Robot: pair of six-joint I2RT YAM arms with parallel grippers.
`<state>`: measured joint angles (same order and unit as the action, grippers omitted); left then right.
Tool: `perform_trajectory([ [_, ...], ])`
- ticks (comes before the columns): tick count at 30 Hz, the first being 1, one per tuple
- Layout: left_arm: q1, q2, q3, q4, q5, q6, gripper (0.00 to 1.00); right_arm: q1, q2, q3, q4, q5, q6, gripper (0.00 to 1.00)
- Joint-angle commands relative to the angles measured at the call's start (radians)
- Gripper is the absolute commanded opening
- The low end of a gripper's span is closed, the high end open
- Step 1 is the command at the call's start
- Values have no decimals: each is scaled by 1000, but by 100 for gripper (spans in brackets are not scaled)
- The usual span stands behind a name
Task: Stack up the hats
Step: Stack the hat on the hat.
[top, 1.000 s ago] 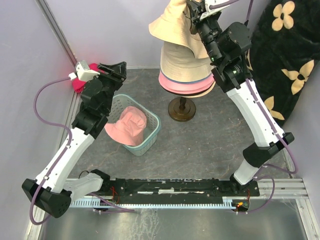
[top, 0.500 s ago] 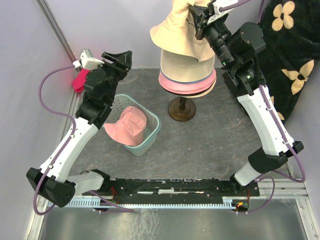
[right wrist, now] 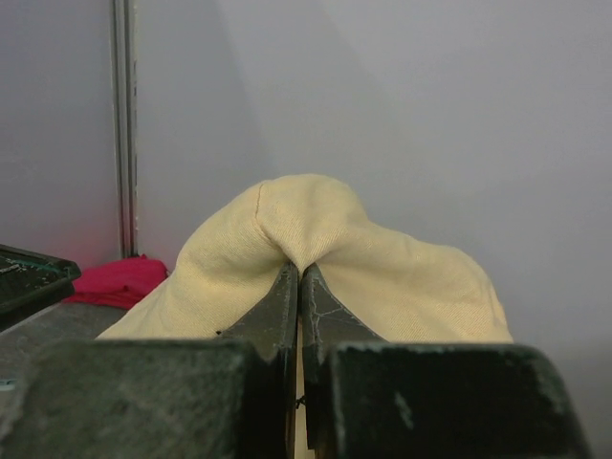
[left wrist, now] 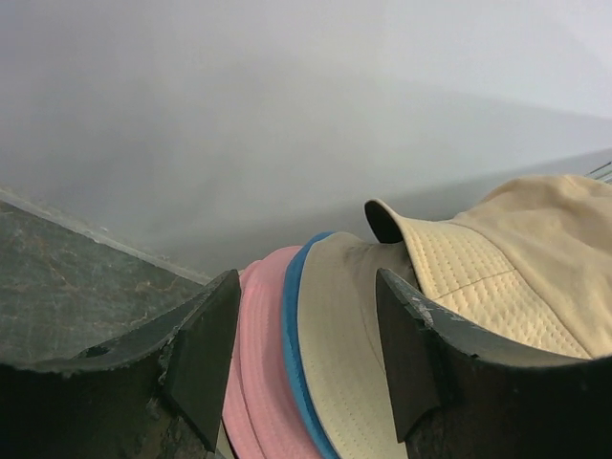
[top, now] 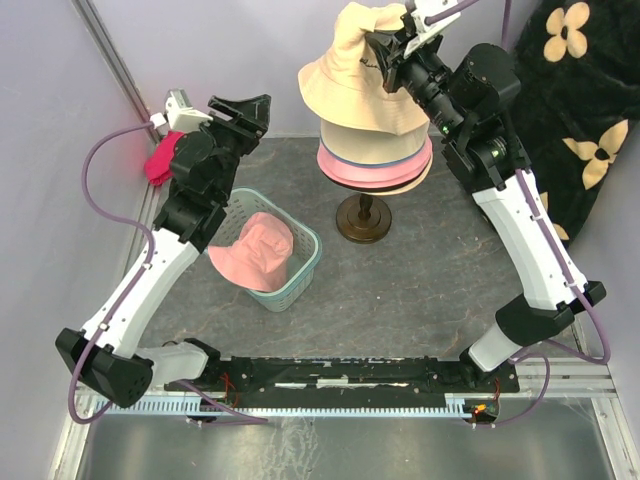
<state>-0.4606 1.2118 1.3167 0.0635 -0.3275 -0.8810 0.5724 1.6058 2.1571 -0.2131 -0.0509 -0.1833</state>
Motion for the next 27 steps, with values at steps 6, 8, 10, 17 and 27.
perform_trajectory([
  [6,-3,65,72,88,58,-2,69,1,-41,-46,-16,-15,32,2],
  [8,-1,78,82,99,73,-4,71,2,-53,-67,-18,-20,41,2],
  [10,-1,89,89,107,77,-10,72,2,-61,-80,-23,-28,51,3],
  [17,0,138,104,133,105,-49,77,1,-115,-167,-12,-23,74,8],
  [27,0,188,99,191,148,-92,79,2,-168,-181,3,-16,122,47],
])
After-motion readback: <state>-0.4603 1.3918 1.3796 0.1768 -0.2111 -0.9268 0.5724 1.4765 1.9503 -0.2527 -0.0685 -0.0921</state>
